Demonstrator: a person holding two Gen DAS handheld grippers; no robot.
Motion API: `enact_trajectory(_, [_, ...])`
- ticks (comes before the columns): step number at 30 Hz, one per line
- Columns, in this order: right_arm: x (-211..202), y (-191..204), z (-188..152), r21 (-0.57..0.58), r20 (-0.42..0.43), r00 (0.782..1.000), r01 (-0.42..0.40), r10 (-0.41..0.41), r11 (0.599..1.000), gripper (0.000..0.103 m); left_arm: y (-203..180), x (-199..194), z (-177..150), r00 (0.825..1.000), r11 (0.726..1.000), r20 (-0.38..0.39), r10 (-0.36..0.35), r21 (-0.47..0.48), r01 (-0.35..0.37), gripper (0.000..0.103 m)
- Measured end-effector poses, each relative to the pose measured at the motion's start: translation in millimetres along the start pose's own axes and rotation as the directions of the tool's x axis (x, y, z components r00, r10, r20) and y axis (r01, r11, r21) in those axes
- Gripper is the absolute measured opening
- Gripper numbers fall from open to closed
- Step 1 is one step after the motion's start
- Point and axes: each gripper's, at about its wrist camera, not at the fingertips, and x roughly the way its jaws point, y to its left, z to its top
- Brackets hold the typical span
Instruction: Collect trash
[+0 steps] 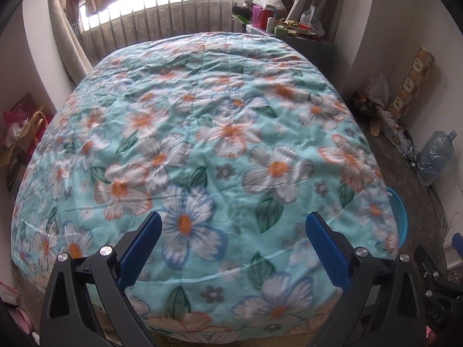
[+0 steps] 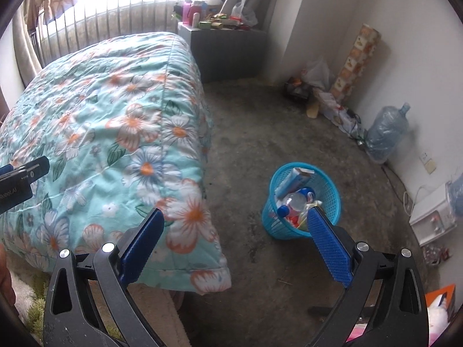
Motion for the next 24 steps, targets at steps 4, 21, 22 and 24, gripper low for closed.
enact_trajectory(4, [-5.2, -6.4, 0.6, 0.015, 0.018, 1.000, 0.008, -0.008, 1.000, 0.095, -11.1, -11.7, -2.1, 1.000, 0.999, 0.027, -0.015, 0.031, 0.014, 0.097])
enact_trajectory(21, [-23.0, -14.8, -4.5, 0.050, 0.073, 0.997, 0.034, -0.038, 0.998, 0.095, -19.1, -35.4, -7.7, 0.997, 0.998, 0.073, -0.013, 0.056, 0.009, 0.097])
enact_trajectory(22, [-23.5, -14.3, -4.7, 0.049, 0.075, 0.996, 0.035, -0.039, 0.998, 0.095, -19.3, -35.6, -7.9, 0.997, 0.998, 0.072, -0.013, 0.056, 0.009, 0.097])
enact_trajectory(24, [-24.0, -13.7, -5.1, 0.050, 0.075, 0.996, 0.036, -0.040, 0.998, 0.095, -19.5, -36.8, -8.4, 0.997, 0.998, 0.075, -0.012, 0.056, 0.008, 0.097])
